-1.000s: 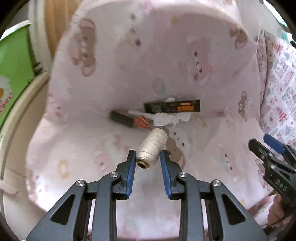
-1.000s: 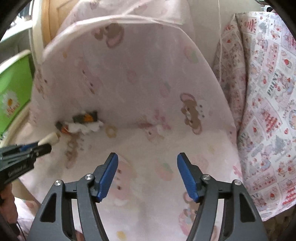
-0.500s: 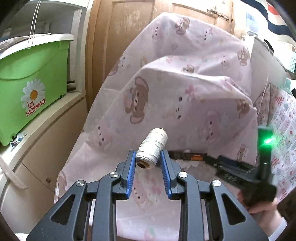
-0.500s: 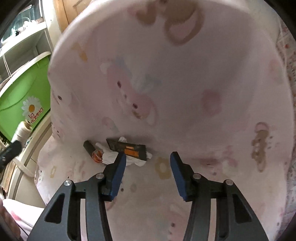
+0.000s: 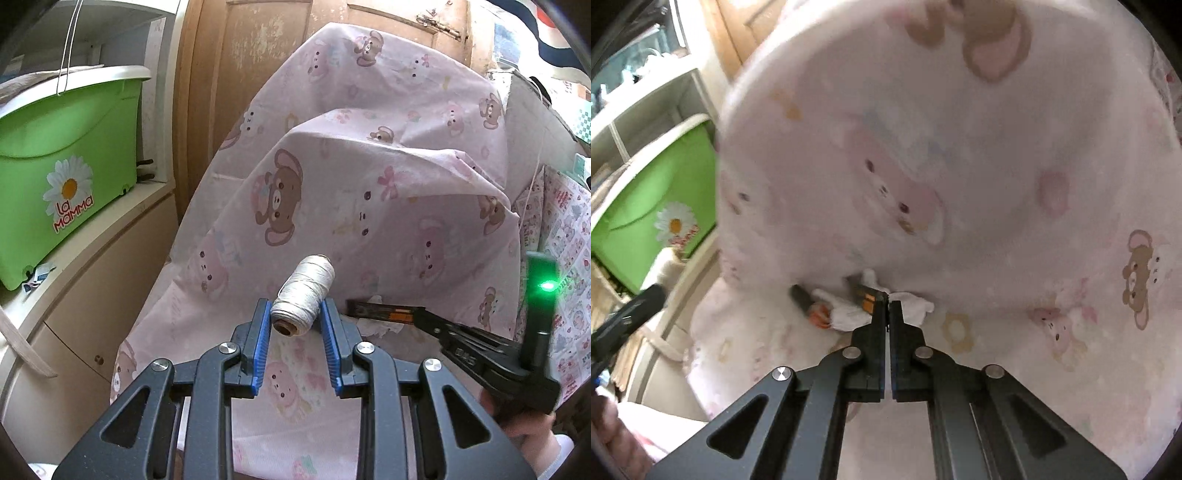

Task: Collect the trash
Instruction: 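Close the right tool on the black marker while the left tool holds the spool, then carry the twine spool and black marker down over the pink basket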

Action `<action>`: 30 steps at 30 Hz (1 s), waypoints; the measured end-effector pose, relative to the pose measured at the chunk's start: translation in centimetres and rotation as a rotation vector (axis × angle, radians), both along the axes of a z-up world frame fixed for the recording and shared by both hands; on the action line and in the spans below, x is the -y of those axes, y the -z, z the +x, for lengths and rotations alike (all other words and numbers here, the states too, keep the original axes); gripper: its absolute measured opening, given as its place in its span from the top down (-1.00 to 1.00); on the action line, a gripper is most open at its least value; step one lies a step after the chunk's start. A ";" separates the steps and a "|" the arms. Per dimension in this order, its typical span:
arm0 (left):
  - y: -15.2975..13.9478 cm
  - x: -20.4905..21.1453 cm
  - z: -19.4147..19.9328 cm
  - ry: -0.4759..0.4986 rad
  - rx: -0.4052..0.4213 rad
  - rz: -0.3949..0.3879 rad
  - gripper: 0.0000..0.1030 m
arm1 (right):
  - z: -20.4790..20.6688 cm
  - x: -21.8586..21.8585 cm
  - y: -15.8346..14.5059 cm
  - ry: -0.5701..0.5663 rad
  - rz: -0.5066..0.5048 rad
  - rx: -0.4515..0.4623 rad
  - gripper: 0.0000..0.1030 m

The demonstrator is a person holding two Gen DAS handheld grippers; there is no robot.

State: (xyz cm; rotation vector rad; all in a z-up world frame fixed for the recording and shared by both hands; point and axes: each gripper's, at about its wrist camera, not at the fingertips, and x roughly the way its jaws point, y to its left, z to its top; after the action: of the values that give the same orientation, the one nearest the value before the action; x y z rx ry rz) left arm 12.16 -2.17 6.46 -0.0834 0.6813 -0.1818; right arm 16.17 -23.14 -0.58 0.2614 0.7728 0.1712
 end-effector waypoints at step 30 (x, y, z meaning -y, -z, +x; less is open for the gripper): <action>0.7 0.5 -7.0 0.054 0.021 0.081 0.50 | -16.3 1.5 -6.4 0.027 -0.012 0.146 0.96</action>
State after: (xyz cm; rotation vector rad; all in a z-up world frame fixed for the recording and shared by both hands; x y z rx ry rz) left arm 5.18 -2.68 5.73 0.0140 0.6692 -0.2062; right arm -0.10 -24.67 5.80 0.2448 0.6253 0.1579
